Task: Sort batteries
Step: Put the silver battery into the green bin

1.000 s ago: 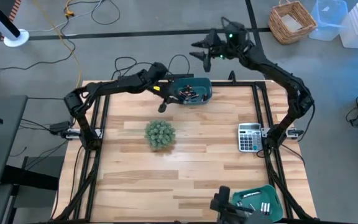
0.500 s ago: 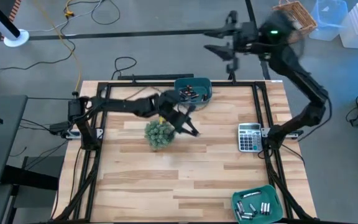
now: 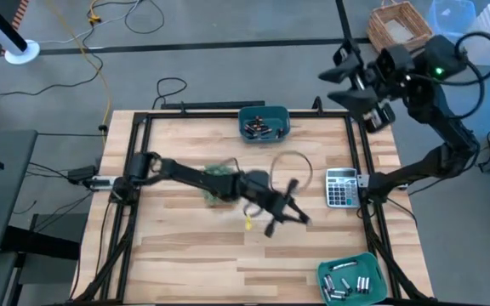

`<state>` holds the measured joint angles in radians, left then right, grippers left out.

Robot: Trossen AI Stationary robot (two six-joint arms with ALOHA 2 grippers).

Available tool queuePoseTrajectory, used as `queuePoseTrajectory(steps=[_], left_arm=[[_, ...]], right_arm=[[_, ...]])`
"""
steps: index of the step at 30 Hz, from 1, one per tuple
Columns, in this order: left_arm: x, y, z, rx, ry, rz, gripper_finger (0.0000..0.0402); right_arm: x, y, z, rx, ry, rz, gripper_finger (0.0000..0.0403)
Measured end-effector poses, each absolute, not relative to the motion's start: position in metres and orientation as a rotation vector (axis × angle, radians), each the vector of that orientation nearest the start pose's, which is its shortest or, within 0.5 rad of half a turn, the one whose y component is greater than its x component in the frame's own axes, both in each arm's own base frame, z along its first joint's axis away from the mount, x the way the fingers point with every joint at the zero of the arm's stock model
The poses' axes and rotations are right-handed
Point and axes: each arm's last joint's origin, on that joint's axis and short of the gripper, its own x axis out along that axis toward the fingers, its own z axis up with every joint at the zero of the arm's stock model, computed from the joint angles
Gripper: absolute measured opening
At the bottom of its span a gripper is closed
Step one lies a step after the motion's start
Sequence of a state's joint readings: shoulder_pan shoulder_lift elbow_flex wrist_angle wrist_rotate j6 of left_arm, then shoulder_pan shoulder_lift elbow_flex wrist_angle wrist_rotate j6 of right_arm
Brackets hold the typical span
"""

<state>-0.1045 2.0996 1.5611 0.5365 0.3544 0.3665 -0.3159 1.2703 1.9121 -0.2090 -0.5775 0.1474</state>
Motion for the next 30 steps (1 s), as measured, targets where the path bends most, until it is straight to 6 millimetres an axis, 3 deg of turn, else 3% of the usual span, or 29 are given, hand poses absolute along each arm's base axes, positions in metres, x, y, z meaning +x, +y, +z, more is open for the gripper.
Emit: queuePoseTrajectory(steps=[9, 17, 25, 30], left_arm=[[0.543, -0.13, 0.24, 0.303, -0.09, -0.549, 0.0041], [0.578, -0.166, 0.212, 0.279, -0.071, -0.535, 0.0041], [0.578, -0.169, 0.192, 0.236, 0.013, -0.477, 0.0041], [0.573, -0.186, 0.189, 0.245, 0.039, -0.542, 0.0041]], right_arm=[[0.188, -0.011, 0.588, 0.008, -0.37, 0.338, 0.0205], [0.212, 0.001, 0.574, 0.066, -0.271, 0.313, 0.0205], [0.239, 0.008, 0.562, 0.082, -0.217, 0.318, 0.0205], [0.255, 0.009, 0.554, 0.091, -0.183, 0.301, 0.0205]])
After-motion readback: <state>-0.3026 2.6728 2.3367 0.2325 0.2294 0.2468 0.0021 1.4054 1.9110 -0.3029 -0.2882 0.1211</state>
